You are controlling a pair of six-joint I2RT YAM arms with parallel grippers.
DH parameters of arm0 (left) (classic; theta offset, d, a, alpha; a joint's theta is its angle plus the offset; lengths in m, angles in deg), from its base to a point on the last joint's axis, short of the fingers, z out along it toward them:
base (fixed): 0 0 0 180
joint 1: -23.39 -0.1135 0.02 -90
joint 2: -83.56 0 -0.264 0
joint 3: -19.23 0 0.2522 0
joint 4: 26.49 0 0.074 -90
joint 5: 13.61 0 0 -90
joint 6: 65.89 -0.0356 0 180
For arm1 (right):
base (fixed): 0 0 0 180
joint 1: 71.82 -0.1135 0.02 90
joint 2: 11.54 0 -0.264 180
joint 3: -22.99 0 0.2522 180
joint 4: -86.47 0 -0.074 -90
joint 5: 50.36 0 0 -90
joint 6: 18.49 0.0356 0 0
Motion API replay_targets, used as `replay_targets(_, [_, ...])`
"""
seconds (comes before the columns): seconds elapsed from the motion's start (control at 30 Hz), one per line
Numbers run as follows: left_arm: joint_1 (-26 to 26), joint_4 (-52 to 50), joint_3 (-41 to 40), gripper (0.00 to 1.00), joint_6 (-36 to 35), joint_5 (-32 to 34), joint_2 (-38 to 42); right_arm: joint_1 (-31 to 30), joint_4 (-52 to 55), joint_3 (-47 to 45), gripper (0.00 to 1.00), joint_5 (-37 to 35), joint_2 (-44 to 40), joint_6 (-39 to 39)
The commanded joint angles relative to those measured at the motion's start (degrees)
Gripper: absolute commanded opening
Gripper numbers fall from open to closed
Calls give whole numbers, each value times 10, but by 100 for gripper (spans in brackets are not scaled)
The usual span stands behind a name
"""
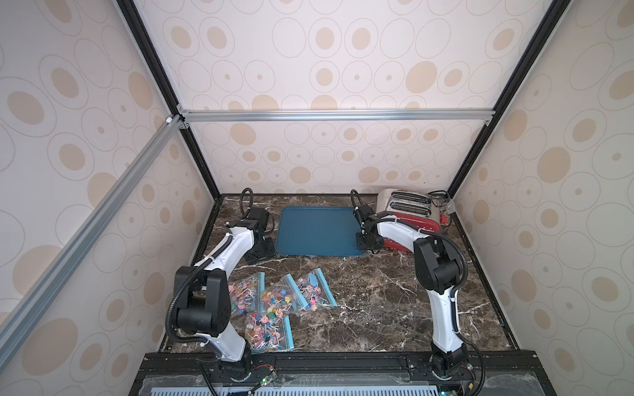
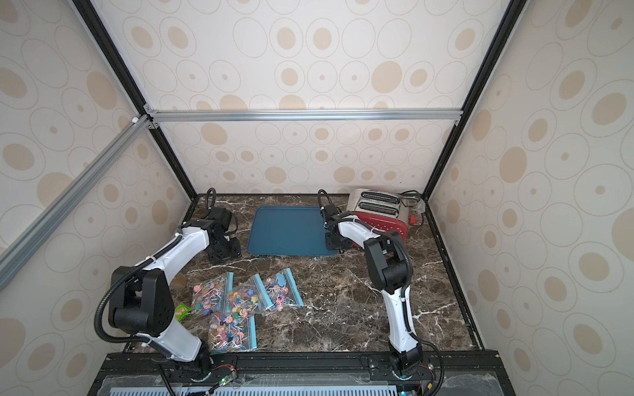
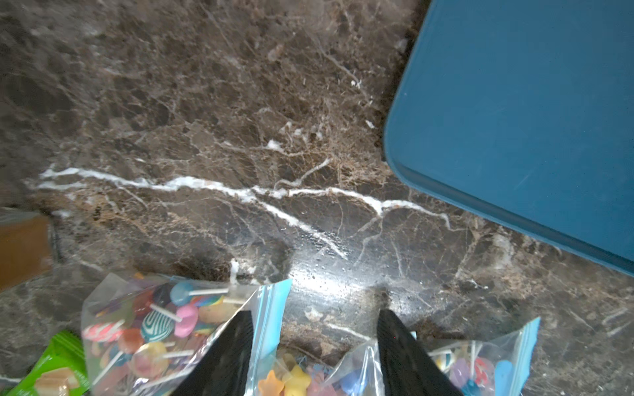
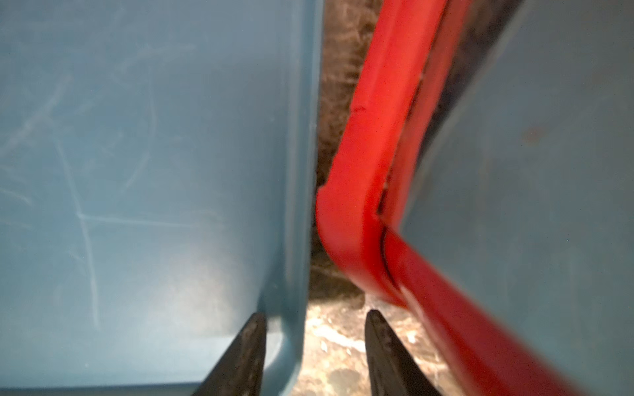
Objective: Pour candies out of the ziploc bag
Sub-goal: Move the tray to the center of the board.
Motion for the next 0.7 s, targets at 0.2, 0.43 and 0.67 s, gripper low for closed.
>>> replay_targets(0.2, [4,-117,-15,57,-15,1,118,-46,81,-59,58,0,-157,-32])
replay_targets(0.43, [55,-151,-71,51,2,-68,187,-103,43,-200,54,213,-263,-24])
replay_targets(0.67, [210,-89,-71,51,66,-100,144,-117,-28,-315,42,273,-330,34])
